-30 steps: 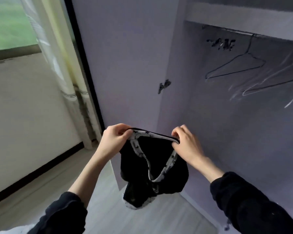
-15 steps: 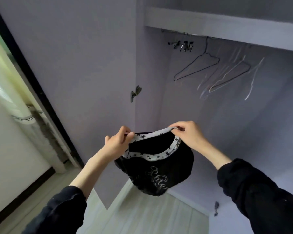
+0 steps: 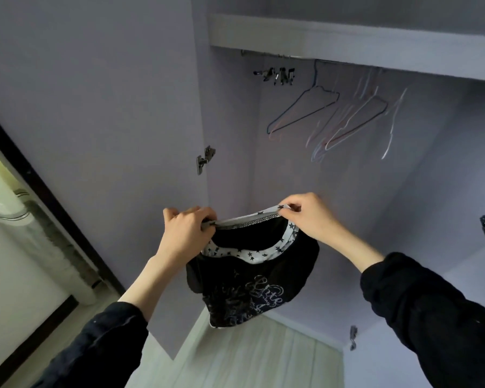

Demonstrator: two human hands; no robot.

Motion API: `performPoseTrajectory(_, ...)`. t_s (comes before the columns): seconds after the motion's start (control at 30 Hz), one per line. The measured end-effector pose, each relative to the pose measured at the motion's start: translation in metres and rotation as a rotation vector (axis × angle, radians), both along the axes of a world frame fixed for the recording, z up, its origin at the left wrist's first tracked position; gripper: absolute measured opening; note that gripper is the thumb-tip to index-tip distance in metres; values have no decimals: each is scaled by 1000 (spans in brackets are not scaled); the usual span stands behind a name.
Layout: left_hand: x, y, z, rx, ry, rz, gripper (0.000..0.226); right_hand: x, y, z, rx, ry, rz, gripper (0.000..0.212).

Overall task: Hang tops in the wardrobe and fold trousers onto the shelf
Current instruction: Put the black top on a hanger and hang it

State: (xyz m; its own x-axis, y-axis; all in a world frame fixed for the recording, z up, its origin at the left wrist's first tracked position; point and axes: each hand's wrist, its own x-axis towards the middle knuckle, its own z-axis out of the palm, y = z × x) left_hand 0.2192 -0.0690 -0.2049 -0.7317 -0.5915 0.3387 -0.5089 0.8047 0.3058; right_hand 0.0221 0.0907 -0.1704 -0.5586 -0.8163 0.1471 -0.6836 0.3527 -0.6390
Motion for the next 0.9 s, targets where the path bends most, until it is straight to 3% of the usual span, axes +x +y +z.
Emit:
performPoseTrajectory(0.17, -4, 7, 8, 83, 0, 8, 28, -3, 11, 1, 231, 495, -43, 28)
performPoseTrajectory(0.33, -11, 15, 15, 267, 28, 0, 19, -20, 23, -13, 343, 666, -154, 31)
performPoseTrajectory(0.57, -18, 26, 26, 484, 116, -37, 12, -35, 36, -23, 264, 504, -338, 27)
performPoseTrajectory(0.73, -22, 34, 22, 349, 131, -37, 13, -33, 33, -26, 168, 283, -351, 26)
performPoseTrajectory(0.9, -22, 47, -7, 105, 172, -72, 15, -18, 26, -37, 41, 319, -297, 11)
